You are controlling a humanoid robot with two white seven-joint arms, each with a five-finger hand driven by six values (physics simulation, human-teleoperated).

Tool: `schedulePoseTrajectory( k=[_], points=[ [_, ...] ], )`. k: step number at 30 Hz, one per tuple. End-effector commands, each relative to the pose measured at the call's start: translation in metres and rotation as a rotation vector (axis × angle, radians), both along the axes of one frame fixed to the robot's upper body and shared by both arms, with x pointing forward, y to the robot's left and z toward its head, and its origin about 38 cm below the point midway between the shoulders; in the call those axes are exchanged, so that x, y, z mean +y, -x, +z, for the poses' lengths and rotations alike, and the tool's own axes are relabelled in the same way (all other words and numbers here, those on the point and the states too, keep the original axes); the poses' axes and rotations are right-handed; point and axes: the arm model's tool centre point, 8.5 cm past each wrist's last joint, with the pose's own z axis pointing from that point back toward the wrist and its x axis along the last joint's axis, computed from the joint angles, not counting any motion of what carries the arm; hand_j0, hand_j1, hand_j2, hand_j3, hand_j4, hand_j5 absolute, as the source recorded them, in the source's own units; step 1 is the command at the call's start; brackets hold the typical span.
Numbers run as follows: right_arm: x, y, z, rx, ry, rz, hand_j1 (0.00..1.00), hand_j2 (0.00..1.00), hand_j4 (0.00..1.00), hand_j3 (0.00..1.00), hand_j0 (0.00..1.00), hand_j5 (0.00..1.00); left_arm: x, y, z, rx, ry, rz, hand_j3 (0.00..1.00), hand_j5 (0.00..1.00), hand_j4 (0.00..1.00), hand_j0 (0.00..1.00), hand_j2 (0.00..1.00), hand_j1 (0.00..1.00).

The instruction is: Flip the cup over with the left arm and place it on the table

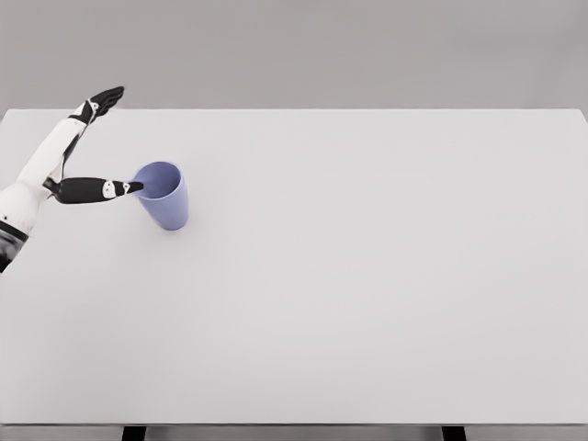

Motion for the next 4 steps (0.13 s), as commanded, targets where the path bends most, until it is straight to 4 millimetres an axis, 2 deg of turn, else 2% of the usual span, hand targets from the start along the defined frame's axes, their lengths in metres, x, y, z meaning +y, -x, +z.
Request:
schedulePoseTrajectory(
  k=[1,4],
  points=[
    [0.0,0.0,0.0,0.0,0.0,0.0,1.0,1.0,1.0,1.0,1.0,1.0,0.0084,0.0008,0.0068,-0.011,-0.036,0.0,1.0,1.0,1.0,1.0,1.0,1.0],
    [0.0,0.0,0.0,0.0,0.0,0.0,1.0,1.0,1.0,1.0,1.0,1.0,0.0111,0.0009,0.0087,-0.014,-0.046,0.004,1.0,1.0,1.0,1.0,1.0,1.0]
  ],
)
